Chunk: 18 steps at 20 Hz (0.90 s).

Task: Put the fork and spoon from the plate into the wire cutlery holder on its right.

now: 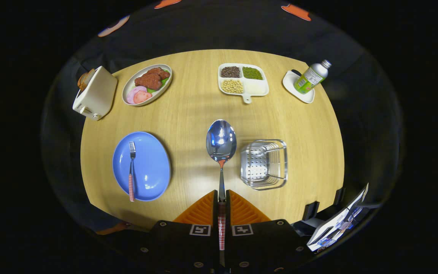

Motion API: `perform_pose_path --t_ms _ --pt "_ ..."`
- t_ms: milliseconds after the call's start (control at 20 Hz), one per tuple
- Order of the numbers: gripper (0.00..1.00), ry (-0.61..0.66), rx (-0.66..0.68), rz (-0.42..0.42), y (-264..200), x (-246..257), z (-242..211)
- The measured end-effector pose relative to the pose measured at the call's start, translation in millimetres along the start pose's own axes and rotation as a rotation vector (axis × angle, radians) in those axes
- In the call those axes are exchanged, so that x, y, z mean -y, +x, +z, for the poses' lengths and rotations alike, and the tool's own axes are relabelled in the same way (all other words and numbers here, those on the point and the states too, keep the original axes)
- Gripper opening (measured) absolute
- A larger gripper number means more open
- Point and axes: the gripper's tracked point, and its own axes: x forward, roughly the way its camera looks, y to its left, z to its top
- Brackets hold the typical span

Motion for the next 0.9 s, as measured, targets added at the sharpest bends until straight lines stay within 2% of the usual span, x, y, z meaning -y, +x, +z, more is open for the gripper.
perform_pose_path --t_ms 350,600,900 --pt "0.06 -0.061 -0.203 0.004 7.1 62.7 -12.4" --pt "0.06 -0.132 -0.431 0.074 13.7 72.9 -24.0" --pt "0.06 -0.135 -0.644 0.087 28.5 84.0 -18.7"
